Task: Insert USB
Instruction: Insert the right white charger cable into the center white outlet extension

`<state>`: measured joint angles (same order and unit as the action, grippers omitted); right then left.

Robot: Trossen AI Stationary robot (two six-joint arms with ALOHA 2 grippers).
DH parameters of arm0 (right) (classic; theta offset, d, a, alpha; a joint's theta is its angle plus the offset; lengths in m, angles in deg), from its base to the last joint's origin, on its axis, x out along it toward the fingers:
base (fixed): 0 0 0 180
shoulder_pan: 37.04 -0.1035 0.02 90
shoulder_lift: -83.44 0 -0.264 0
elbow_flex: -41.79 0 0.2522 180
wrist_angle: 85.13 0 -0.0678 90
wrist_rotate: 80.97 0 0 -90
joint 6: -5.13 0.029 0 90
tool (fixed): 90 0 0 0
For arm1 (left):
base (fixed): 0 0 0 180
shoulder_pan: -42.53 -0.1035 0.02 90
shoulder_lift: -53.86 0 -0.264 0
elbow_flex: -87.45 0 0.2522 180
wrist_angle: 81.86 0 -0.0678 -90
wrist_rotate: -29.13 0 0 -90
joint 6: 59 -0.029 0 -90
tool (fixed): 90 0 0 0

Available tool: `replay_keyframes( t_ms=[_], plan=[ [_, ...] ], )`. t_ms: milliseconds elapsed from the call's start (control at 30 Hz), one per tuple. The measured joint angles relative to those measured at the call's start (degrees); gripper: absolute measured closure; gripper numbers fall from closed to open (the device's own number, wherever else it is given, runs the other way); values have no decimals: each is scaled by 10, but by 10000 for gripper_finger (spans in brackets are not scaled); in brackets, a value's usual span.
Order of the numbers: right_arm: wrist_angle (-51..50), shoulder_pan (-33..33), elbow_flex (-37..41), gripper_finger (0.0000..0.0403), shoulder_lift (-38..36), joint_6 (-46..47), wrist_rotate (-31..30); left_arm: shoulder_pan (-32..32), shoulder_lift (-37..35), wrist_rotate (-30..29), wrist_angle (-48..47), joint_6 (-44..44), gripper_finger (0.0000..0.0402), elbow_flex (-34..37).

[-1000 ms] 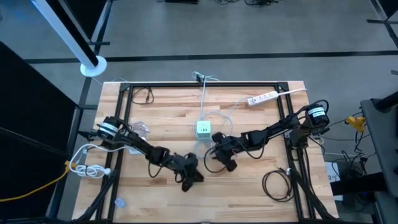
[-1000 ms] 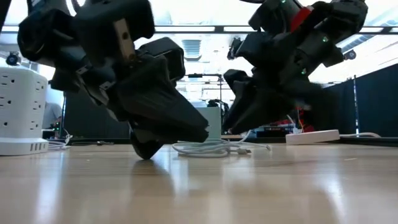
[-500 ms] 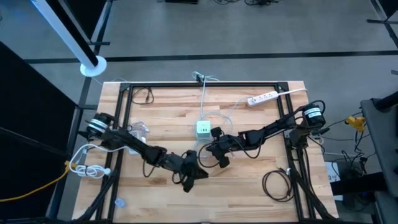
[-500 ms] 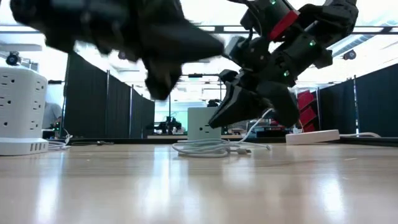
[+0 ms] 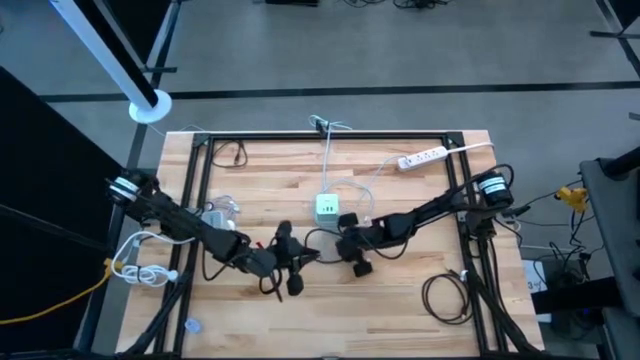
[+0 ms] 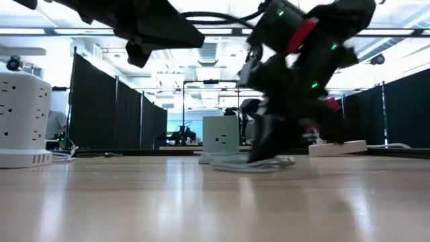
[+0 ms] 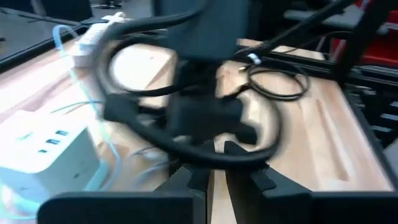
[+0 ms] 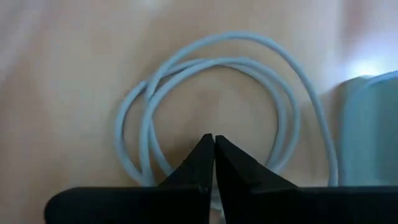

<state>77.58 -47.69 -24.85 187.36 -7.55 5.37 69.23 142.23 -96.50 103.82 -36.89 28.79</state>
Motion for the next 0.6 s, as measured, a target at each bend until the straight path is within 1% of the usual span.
replay_keyframes(
  t_ms=[100, 200, 300, 367, 433, 500, 600],
  plan=[
    [-86, -8, 3, 403, -56, -48, 14, 0, 9, -12, 2, 8, 377, 3],
    [-165, -6, 2, 402, -126, -105, 9, 1, 20, -13, 0, 25, 377, 7],
    [-217, 1, 10, 402, -177, -148, 11, 3, 31, -14, 4, 37, 377, 8],
    [-209, 5, 19, 399, -200, -188, 13, 3, 42, -17, 12, 37, 377, 8],
    [-190, 12, 27, 392, -205, -223, 10, 3, 51, -31, 10, 38, 377, 8],
    [-168, 18, 33, 379, -199, -232, 14, 1, 55, -39, 10, 42, 377, 8],
    [-148, 22, 32, 352, -166, -267, 22, 1, 57, -41, 10, 50, 377, 8]
  ],
)
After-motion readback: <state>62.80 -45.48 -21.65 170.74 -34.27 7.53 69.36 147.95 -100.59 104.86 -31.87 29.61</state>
